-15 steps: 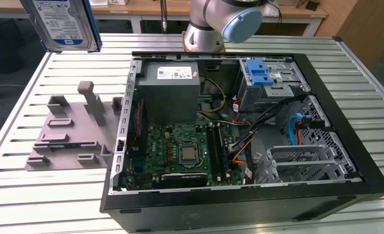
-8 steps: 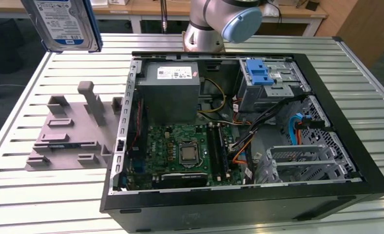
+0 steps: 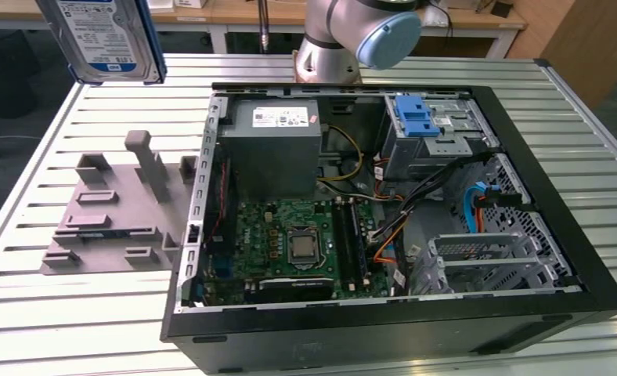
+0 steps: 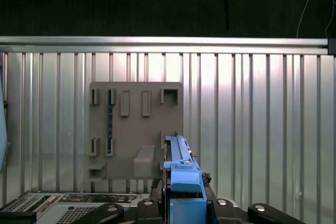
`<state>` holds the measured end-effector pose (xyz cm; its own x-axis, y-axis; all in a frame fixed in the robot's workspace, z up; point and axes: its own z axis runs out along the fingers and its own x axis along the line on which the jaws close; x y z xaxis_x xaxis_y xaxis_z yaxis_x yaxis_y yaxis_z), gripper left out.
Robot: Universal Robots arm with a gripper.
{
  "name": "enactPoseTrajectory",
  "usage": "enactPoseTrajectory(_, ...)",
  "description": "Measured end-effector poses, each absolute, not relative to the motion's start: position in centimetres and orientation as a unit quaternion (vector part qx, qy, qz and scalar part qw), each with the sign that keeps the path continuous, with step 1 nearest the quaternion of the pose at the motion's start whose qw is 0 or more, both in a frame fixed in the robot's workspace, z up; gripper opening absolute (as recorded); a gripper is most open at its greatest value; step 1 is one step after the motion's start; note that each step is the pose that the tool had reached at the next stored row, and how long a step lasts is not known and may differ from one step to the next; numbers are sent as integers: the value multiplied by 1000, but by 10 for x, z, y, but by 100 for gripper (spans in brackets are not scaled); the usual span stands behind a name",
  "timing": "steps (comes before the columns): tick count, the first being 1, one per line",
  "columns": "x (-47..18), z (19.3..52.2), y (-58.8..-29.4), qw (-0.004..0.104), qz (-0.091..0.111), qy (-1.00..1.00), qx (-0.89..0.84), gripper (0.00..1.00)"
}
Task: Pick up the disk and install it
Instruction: 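Pick up the disk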
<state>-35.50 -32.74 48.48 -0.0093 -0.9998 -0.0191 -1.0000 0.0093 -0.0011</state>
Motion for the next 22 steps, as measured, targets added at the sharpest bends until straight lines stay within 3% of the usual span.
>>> enactPoseTrajectory(22,-346,485,-327,7,6,710,-704,36)
